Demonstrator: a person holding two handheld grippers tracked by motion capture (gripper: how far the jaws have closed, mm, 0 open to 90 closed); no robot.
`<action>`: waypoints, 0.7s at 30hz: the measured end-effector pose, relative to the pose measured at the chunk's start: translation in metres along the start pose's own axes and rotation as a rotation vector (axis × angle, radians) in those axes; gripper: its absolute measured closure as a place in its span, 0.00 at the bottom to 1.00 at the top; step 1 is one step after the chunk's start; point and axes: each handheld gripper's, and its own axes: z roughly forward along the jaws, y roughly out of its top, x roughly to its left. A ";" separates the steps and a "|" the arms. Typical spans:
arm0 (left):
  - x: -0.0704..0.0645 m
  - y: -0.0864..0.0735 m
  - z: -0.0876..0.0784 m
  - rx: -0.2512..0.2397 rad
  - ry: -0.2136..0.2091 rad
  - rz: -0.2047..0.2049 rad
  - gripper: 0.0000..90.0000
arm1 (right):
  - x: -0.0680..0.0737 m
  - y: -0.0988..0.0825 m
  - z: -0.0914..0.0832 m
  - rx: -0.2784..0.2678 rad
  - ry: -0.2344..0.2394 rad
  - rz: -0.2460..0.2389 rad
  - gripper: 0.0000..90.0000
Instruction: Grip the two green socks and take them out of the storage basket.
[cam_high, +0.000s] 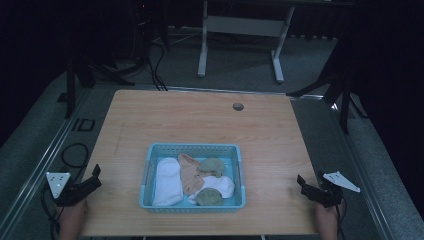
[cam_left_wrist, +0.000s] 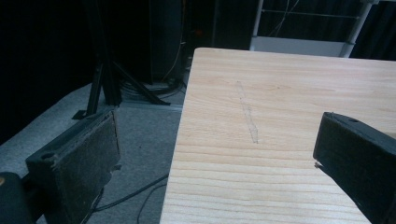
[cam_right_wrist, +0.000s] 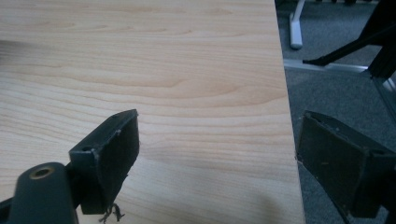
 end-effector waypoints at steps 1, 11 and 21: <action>0.000 0.000 0.000 0.002 -0.001 -0.003 0.01 | -0.001 0.000 0.000 0.007 0.005 0.007 0.15; -0.003 0.000 0.000 -0.003 0.005 0.028 0.01 | -0.006 0.000 -0.001 0.009 0.031 0.060 0.14; -0.002 0.000 0.000 -0.001 0.002 0.022 0.01 | -0.006 0.002 0.000 0.070 0.090 0.030 0.14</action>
